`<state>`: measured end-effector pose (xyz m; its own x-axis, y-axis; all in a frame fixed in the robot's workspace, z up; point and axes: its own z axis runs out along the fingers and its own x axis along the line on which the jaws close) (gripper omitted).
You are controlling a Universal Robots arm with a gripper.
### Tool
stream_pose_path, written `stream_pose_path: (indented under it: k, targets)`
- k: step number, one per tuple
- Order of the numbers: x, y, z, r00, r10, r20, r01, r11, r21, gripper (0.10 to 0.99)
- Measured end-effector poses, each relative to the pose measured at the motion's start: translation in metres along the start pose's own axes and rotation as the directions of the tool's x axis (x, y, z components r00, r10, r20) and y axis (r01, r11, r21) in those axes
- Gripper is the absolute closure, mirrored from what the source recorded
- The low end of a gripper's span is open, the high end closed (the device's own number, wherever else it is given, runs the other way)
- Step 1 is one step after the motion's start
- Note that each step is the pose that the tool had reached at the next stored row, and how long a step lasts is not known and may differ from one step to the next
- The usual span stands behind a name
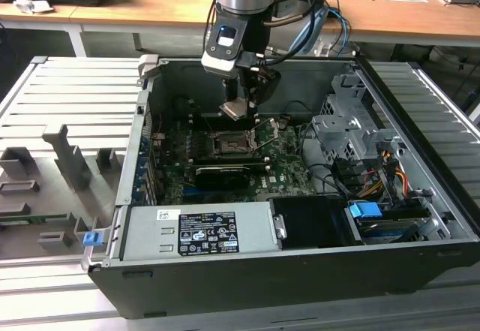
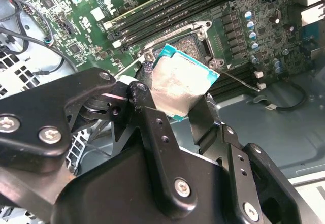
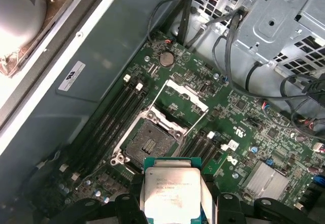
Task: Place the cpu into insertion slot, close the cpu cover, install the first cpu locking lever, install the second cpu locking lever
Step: 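Place the cpu into insertion slot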
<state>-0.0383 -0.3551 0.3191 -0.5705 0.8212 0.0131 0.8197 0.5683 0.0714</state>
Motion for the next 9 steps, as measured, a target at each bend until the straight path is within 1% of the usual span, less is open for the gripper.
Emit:
stream_pose_path:
  k: [9]
  targets:
    - [0.0000,0.0000,0.0007,0.9999,0.015,0.0011,-0.015,0.9999,0.000,0.557]
